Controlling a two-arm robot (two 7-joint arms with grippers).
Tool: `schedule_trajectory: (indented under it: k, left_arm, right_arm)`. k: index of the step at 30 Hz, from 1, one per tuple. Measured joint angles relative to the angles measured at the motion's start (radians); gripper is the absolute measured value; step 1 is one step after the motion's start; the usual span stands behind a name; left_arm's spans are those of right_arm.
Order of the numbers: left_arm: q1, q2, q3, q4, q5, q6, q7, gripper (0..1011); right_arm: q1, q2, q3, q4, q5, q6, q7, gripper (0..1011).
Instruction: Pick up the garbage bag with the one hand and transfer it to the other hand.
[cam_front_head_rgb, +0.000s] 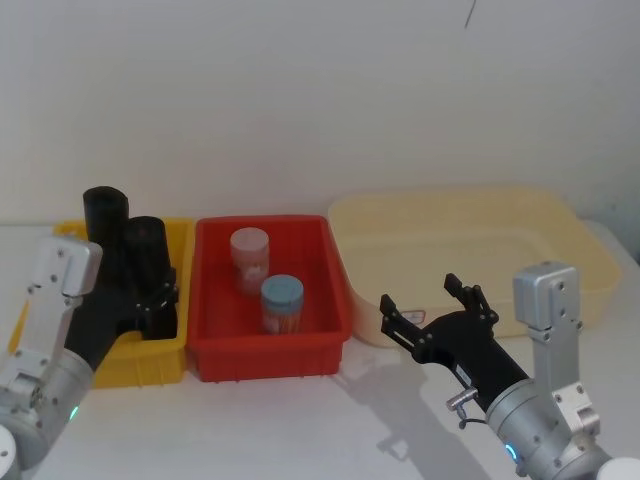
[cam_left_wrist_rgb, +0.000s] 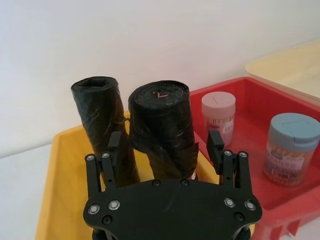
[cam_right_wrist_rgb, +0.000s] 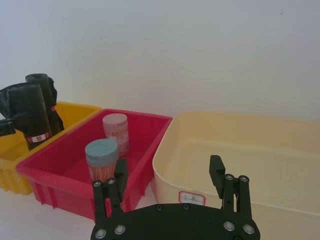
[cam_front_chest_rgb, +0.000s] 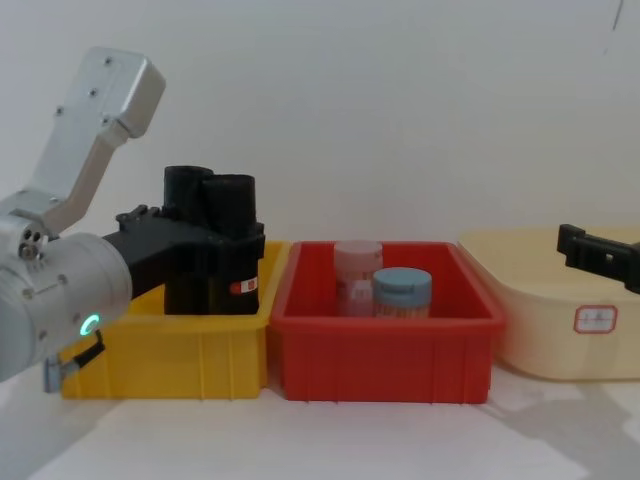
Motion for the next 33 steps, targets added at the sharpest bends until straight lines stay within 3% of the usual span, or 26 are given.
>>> schedule_trajectory:
  k: [12,20,24,28,33]
  left_arm:
    - [-0.069,-0.046,-0.005,0.12,-0.018,-0.043,-0.046,985]
    - [-0.1,-0.066,-0.013,0.169,-0.028,-0.064,-0.072,816]
    - [-0.109,-0.072,-0.018,0.177,-0.03,-0.066,-0.08,664]
    - [-0.112,-0.074,-0.02,0.175,-0.03,-0.064,-0.084,575]
    - [-0.113,-0.073,-0.023,0.152,-0.027,-0.047,-0.088,539]
  right_arm:
    - [0.0,0.0,0.0,0.0,0.0,0.0,0.0,1000]
    - [0.0,0.0,0.0,0.0,0.0,0.0,0.0,1000]
    - [0.0,0.0,0.0,0.0,0.0,0.0,0.0,1000]
    - [0.0,0.0,0.0,0.0,0.0,0.0,0.0,999]
    - [0.0,0.0,0.0,0.0,0.0,0.0,0.0,1000]
